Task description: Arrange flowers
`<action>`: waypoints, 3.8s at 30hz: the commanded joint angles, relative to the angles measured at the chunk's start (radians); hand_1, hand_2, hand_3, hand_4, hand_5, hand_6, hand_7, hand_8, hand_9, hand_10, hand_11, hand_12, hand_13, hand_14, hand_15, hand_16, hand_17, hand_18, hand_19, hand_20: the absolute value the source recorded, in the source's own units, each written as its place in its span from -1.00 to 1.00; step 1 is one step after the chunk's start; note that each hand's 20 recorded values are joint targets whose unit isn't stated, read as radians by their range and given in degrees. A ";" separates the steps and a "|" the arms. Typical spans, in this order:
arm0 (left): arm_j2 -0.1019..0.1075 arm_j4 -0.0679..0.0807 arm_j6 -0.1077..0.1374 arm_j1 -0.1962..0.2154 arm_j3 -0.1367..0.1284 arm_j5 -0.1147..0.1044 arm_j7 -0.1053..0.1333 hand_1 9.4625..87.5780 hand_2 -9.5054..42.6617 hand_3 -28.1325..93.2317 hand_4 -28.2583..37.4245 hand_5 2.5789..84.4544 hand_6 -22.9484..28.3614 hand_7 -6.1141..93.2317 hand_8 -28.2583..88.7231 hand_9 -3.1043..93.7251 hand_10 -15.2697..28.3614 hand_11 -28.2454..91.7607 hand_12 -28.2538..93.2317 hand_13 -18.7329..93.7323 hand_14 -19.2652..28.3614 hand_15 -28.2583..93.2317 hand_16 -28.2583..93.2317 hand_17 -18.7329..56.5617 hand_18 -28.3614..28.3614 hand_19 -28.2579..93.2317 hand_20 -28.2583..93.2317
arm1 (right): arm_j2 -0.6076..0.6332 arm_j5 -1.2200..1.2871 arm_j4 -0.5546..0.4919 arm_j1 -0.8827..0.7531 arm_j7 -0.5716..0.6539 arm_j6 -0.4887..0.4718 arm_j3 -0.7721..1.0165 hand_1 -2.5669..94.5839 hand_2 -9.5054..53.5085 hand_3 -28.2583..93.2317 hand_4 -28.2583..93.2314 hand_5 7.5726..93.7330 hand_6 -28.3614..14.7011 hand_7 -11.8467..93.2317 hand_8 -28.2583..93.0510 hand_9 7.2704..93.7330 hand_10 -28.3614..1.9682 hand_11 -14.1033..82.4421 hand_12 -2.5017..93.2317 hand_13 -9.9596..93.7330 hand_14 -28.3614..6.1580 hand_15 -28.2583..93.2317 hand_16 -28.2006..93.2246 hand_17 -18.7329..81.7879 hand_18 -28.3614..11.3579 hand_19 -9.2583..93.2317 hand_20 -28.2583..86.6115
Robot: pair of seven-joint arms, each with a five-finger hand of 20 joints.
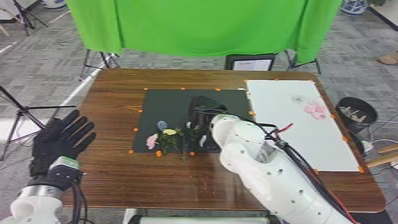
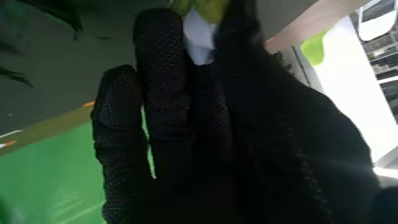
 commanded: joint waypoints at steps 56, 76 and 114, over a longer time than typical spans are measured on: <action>0.007 -0.009 -0.017 0.040 0.014 -0.051 0.117 -0.56 -0.27 0.72 -0.97 -0.08 0.27 -0.61 -0.66 -0.22 0.46 -0.20 -0.32 -0.25 0.51 0.05 -0.62 -0.72 0.58 0.07 -0.37 | 0.528 0.141 0.106 -0.092 0.038 -0.166 0.465 0.04 -1.00 0.69 -1.00 -0.22 0.33 -0.40 -0.79 -0.24 0.36 -0.48 -0.76 0.02 0.00 -0.07 -0.30 -0.13 -0.49 0.39 -0.14; -0.002 -0.004 -0.013 0.024 0.022 -0.040 0.088 -0.56 -0.25 0.71 -0.97 -0.07 0.28 -0.61 -0.66 -0.23 0.46 -0.20 -0.32 -0.25 0.51 0.05 -0.62 -0.72 0.58 0.08 -0.37 | 0.521 0.105 0.166 -0.197 -0.058 -0.023 0.446 0.32 -0.93 0.47 -1.00 0.32 0.66 -0.23 -0.68 0.58 0.68 -0.61 -0.41 0.48 0.51 -0.20 0.10 -0.03 -0.33 0.45 0.07; 0.000 0.001 -0.019 0.029 0.023 -0.032 0.063 -0.56 -0.23 0.71 -0.98 -0.07 0.28 -0.61 -0.66 -0.23 0.46 -0.19 -0.32 -0.25 0.51 0.05 -0.62 -0.72 0.58 0.08 -0.37 | 0.557 0.055 0.057 -0.262 -0.056 0.042 0.507 -0.01 -1.00 0.76 -1.00 -0.15 0.45 -0.35 -0.81 -0.10 0.39 -0.50 -0.70 0.21 0.18 0.07 -0.20 -0.06 -0.49 0.56 0.08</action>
